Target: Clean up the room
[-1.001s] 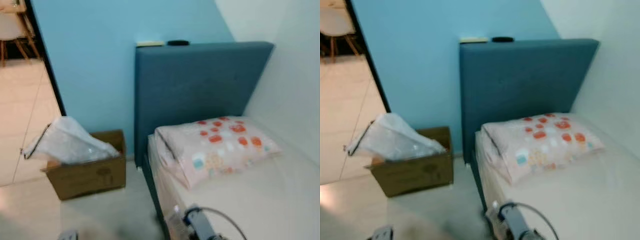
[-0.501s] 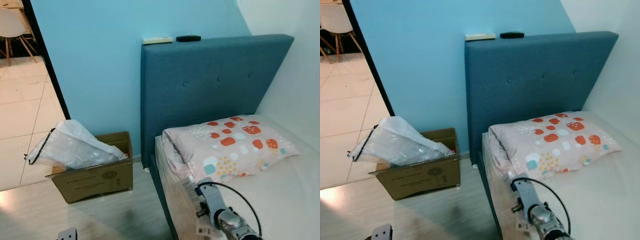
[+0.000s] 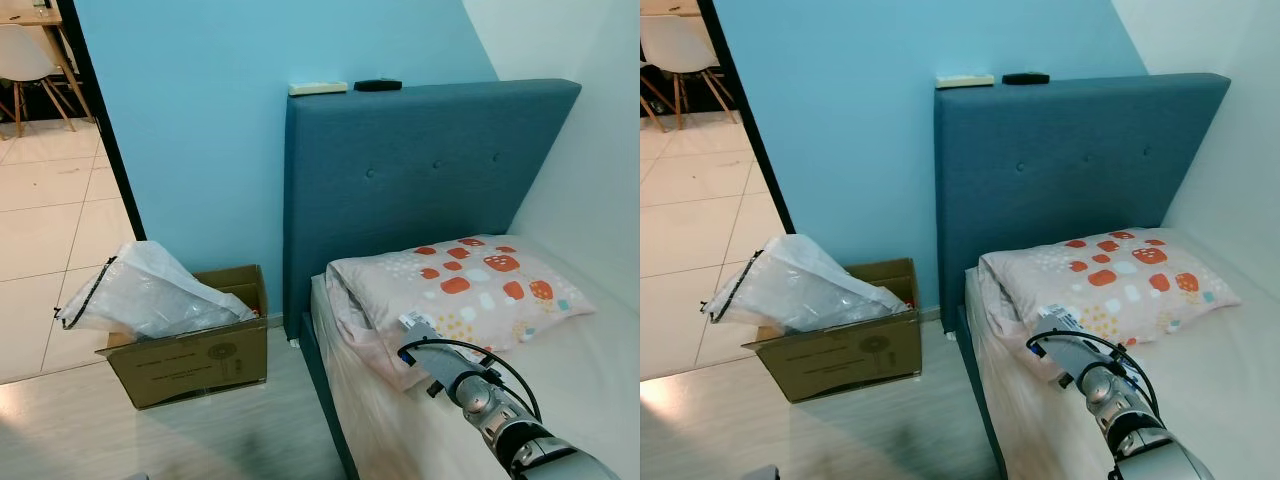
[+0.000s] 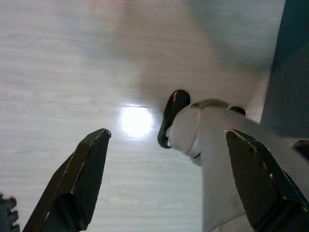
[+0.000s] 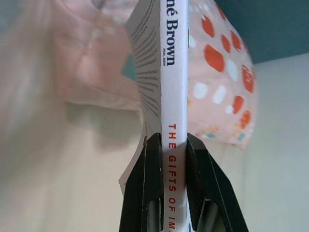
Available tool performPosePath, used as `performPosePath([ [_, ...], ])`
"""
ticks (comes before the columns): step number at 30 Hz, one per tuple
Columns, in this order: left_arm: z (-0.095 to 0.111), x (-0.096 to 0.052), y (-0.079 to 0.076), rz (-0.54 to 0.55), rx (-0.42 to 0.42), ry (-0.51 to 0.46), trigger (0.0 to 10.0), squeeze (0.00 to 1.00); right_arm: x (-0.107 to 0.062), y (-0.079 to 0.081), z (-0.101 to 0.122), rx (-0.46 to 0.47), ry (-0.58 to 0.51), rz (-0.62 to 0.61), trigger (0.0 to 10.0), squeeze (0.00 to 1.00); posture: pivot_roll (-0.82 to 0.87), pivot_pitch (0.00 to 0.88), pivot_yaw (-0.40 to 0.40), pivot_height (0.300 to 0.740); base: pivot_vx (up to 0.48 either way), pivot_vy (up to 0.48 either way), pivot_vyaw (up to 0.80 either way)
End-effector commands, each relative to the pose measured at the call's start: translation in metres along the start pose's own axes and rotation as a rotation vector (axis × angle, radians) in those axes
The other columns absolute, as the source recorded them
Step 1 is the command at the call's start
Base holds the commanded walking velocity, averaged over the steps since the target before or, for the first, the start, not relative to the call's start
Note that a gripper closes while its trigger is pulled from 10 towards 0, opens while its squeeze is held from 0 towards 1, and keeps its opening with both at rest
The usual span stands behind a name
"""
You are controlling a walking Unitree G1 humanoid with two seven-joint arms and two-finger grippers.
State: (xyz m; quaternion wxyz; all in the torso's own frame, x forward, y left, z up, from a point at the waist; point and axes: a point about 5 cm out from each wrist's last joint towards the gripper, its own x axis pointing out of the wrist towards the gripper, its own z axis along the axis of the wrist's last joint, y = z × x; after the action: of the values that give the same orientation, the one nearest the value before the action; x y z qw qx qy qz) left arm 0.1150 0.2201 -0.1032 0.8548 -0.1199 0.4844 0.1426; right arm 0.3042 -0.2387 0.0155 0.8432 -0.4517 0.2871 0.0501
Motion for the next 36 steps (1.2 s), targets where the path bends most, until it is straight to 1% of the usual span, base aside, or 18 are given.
performPosePath([
  [1,0.001,-0.001,0.005,0.007,0.019,-0.001,10.0,0.0,0.001,-0.012,0.003,-0.014,0.0,-0.048,10.0,0.0,0.06,0.009,-0.058,0.74,0.0,0.0,0.0],
  [3,0.001,-0.001,0.008,0.01,0.013,-0.008,10.0,0.0,0.002,-0.013,0.002,-0.011,0.003,-0.053,10.0,0.0,0.07,0.026,-0.053,0.735,0.0,0.0,0.0],
  [5,0.016,-0.001,0.016,0.02,-0.008,-0.08,10.0,0.0,0.002,-0.019,0.001,0.001,0.012,-0.073,10.0,0.0,0.08,0.057,-0.046,0.725,0.0,0.0,0.0],
  [7,0.016,-0.001,0.016,0.02,-0.008,-0.08,10.0,0.0,0.002,-0.019,0.001,0.001,0.012,-0.073,10.0,0.0,0.08,0.057,-0.046,0.725,0.0,0.0,0.0],
  [8,0.027,-0.001,0.019,0.023,-0.018,-0.124,10.0,0.0,0.002,-0.021,0.0,0.007,0.018,-0.084,10.0,0.0,0.08,0.057,-0.046,0.72,0.0,0.0,0.0],
  [9,0.027,-0.001,0.019,0.023,-0.018,-0.124,10.0,0.0,0.002,-0.021,0.0,0.007,0.018,-0.084,10.0,0.0,0.08,0.057,-0.046,0.72,0.0,0.0,0.0],
  [10,0.045,0.0,0.024,0.032,-0.035,-0.192,10.0,0.0,0.002,-0.024,-0.001,0.013,0.025,-0.097,10.0,0.0,0.09,0.072,-0.043,0.715,0.0,0.0,0.0],
  [11,0.07,-0.001,0.025,0.021,0.001,-0.282,10.0,0.0,0.002,-0.026,-0.002,0.018,0.035,-0.107,10.0,0.0,0.1,0.093,-0.046,0.71,0.0,0.0,0.0],
  [12,0.07,-0.001,0.025,0.021,0.001,-0.282,10.0,0.0,0.002,-0.026,-0.002,0.018,0.035,-0.107,10.0,0.0,0.1,0.093,-0.046,0.71,0.0,0.0,0.0],
  [13,0.09,-0.002,0.025,0.007,0.035,-0.349,10.0,0.0,0.002,-0.028,-0.003,0.014,0.042,-0.113,10.0,0.0,0.1,0.093,-0.046,0.705,0.0,0.0,0.0],
  [14,0.09,-0.002,0.025,0.007,0.035,-0.349,10.0,0.0,0.002,-0.028,-0.003,0.014,0.042,-0.113,10.0,0.0,0.1,0.093,-0.046,0.705,0.0,0.0,0.0],
  [16,0.12,-0.005,0.02,-0.021,0.101,-0.45,10.0,0.0,0.002,-0.03,-0.006,-0.005,0.058,-0.119,10.0,0.0,0.11,0.101,-0.044,0.695,0.0,0.0,0.0],
  [19,0.137,-0.008,0.017,-0.039,0.104,-0.513,10.0,0.0,0.0,-0.033,-0.014,-0.042,0.098,-0.124,10.0,0.0,0.11,0.117,-0.04,0.68,0.0,0.0,0.0],
  [20,0.137,-0.008,0.017,-0.039,0.104,-0.513,10.0,0.0,0.0,-0.033,-0.014,-0.042,0.098,-0.124,10.0,0.0,0.11,0.117,-0.04,0.68,0.0,0.0,0.0],
  [22,0.145,-0.009,0.012,-0.067,0.11,-0.553,10.0,0.0,-0.003,-0.035,-0.031,-0.114,0.168,-0.11,10.0,0.0,0.11,0.131,-0.032,0.665,0.0,0.0,0.0],
  [25,0.141,-0.009,0.01,-0.073,0.12,-0.546,10.0,0.0,-0.004,-0.034,-0.034,-0.119,0.181,-0.098,10.0,0.0,0.11,0.131,-0.032,0.655,0.0,0.0,0.0],
  [30,0.119,-0.006,0.003,-0.109,0.175,-0.498,10.0,0.0,-0.008,-0.023,-0.05,-0.18,0.235,-0.052,10.0,0.0,0.11,0.146,-0.027,0.635,0.0,0.0,0.0],
  [36,0.101,-0.008,0.008,-0.127,0.204,-0.475,10.0,0.0,-0.011,-0.022,-0.059,-0.156,0.255,-0.067,10.0,0.0,0.13,0.196,-0.015,0.615,0.0,0.0,0.0],
])
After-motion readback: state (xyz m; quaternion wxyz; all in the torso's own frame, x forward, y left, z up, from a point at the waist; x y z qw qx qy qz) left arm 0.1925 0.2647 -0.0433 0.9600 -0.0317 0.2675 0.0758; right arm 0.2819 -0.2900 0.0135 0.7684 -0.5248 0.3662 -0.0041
